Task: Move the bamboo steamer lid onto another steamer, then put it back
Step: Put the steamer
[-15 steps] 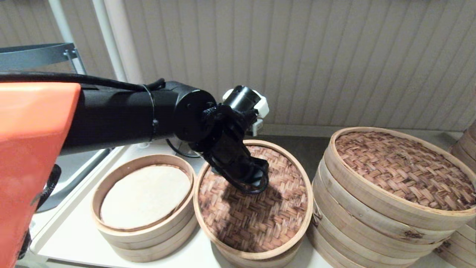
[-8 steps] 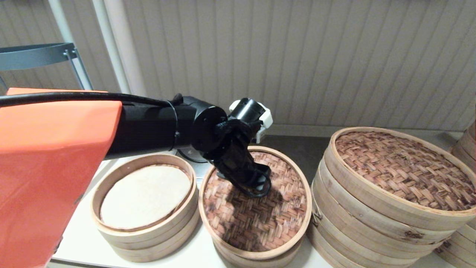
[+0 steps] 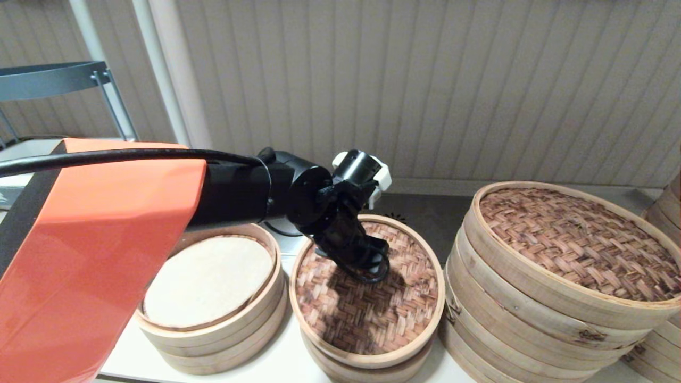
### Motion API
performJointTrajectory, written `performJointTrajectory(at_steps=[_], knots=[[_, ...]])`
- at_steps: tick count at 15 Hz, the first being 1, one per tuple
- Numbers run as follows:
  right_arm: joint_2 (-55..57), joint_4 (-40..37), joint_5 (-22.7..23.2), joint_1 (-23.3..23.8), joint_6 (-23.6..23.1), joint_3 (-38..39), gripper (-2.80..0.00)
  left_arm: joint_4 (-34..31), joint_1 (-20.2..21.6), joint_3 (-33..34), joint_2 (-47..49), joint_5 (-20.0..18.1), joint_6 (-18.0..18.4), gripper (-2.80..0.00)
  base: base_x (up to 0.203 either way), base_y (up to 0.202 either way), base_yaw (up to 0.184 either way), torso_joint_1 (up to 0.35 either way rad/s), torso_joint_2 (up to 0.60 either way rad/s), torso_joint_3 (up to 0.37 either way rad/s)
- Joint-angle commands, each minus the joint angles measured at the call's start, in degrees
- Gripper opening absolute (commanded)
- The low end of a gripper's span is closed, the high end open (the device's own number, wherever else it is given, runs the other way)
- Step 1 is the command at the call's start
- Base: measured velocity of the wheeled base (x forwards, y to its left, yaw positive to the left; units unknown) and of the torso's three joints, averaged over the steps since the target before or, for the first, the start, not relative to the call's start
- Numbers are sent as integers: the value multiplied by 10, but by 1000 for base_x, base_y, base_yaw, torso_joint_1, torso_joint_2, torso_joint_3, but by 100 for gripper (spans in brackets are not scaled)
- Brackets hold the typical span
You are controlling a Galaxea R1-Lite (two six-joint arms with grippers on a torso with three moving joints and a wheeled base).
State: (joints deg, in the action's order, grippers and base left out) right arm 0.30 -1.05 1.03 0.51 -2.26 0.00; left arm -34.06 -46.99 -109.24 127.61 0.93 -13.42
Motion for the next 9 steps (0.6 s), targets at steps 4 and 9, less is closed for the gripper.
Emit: performJointTrajectory(at_steps=[4,9], knots=[[0,0,0,0,0,1,-280,4,0,0,11,0,2,-280,0,0,0,0,0,0],[0,0,0,0,0,1,-280,19,0,0,24,0,2,-280,0,0,0,0,0,0]])
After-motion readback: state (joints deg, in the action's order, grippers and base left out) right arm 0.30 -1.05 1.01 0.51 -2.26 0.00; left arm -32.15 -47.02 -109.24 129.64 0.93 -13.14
